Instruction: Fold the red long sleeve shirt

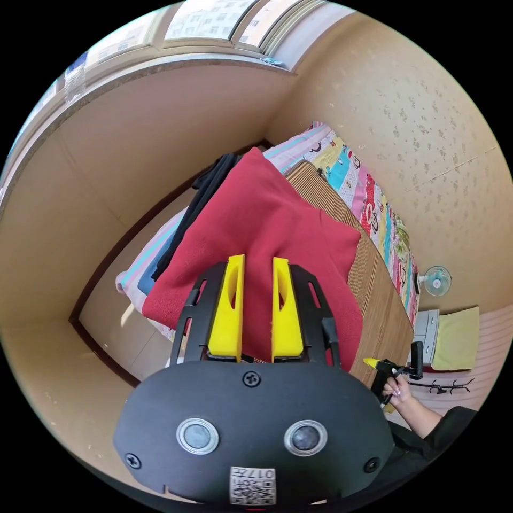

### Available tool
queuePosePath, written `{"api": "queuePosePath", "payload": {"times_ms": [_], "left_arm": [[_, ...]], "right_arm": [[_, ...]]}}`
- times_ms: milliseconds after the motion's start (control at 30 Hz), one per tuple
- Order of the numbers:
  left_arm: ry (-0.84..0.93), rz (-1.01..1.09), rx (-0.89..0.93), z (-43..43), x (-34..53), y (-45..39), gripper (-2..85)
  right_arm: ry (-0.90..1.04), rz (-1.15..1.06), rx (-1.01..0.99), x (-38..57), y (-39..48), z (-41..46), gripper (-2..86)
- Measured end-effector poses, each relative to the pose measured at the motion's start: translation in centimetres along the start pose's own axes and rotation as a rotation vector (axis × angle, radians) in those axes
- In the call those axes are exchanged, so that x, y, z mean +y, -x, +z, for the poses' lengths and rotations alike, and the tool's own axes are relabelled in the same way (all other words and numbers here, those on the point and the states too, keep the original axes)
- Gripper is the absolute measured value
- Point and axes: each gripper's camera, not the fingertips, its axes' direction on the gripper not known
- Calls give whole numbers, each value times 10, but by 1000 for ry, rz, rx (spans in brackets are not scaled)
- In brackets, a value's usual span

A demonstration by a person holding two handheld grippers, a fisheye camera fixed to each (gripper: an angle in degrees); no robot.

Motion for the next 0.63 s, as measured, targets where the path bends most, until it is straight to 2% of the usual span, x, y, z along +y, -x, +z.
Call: {"api": "queuePosePath", "payload": {"times_ms": [100, 167, 200, 267, 367, 467, 633], "left_arm": [[9, 22, -38, 3, 18, -14, 89], [9, -7, -48, -1, 27, -20, 92], [-10, -38, -43, -6, 36, -24, 96], [-63, -93, -9, -16, 52, -28, 101], [-210, -202, 136, -37, 89, -38, 106], [-350, -237, 248, -55, 124, -63, 103], [-414, -85, 266, -89, 153, -136, 101]], "right_arm": [[-163, 263, 72, 74, -78, -84, 107], [-406, 422, 57, 145, -112, -156, 102], [-476, 455, 47, 164, -116, -172, 101], [-773, 539, 4, 240, -119, -226, 96], [-1073, 595, 7, 323, -99, -256, 89], [-1219, 650, 139, 376, -69, -258, 84], [-1161, 696, 412, 395, -55, -261, 79]]}}
